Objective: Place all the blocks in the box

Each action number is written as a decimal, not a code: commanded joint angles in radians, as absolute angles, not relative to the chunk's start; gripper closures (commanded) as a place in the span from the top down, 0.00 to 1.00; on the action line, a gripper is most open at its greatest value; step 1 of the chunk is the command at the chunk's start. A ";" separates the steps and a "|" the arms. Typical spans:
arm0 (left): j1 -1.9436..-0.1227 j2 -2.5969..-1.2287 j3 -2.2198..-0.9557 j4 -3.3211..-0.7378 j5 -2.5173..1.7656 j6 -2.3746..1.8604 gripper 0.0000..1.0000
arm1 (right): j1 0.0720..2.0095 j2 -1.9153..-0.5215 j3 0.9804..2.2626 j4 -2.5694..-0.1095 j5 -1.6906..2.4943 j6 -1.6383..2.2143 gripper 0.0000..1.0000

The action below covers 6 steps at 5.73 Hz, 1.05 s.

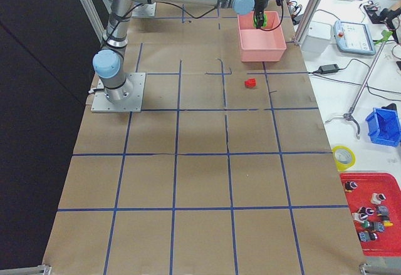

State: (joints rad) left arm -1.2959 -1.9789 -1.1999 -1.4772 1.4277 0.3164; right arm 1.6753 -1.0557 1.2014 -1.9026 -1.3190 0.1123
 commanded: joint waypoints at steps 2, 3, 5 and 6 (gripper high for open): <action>-1.521 -2.231 -0.844 -1.588 1.434 0.038 0.00 | 1.721 -0.956 1.160 -2.100 -1.233 0.161 0.35; -1.560 -2.252 -0.841 -1.579 1.452 0.006 0.00 | 1.721 -0.953 1.169 -2.191 -1.239 0.146 0.99; -1.624 -2.299 -0.841 -1.519 1.506 -0.066 0.00 | 1.717 -0.950 1.180 -2.189 -1.241 0.144 1.00; -1.656 -2.333 -0.841 -1.476 1.508 -0.122 0.00 | 1.695 -0.971 1.186 -2.174 -1.253 0.121 1.00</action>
